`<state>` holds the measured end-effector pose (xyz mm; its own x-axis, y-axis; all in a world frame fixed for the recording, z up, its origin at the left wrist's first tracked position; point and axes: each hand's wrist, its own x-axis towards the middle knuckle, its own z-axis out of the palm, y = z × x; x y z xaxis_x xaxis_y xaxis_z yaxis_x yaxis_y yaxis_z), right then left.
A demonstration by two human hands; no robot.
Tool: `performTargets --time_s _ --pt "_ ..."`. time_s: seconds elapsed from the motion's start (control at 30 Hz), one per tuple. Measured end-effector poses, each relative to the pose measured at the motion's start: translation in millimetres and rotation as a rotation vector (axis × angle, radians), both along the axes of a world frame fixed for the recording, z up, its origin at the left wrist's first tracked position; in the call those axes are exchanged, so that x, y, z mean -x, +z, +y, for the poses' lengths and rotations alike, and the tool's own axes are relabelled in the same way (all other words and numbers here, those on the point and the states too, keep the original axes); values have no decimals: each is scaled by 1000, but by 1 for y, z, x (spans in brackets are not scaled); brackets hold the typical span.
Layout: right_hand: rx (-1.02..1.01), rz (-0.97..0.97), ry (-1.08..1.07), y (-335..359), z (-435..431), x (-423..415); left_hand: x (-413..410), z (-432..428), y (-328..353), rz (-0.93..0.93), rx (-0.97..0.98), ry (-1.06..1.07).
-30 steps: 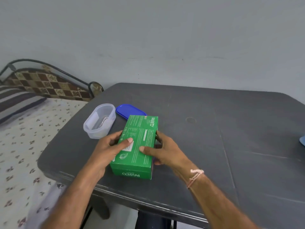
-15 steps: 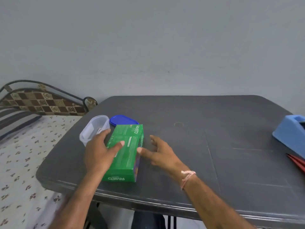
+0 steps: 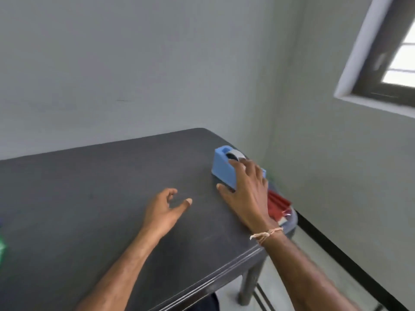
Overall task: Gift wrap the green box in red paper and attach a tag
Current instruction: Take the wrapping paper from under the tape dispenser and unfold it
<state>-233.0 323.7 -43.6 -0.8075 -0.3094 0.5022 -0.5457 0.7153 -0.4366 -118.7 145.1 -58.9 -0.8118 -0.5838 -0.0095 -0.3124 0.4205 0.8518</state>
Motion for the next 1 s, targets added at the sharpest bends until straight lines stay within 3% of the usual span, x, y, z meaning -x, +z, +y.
performTargets --time_s 0.1,0.27,0.53,0.87,0.93,1.0 --pt "43 -139 -119 -6 29 35 48 26 -9 -66 12 -72" --pt "133 -381 -79 -18 51 71 110 60 -22 -207 244 -81" --pt "208 -389 -69 -27 52 88 146 76 -32 -370 408 32" --pt "283 -455 -74 -8 48 97 144 72 -24 -301 279 -5" --pt "302 -477 -74 -7 50 97 139 68 -25 -243 195 -29" --pt "320 -496 -70 -7 50 96 132 56 -24 -151 -16 -46"
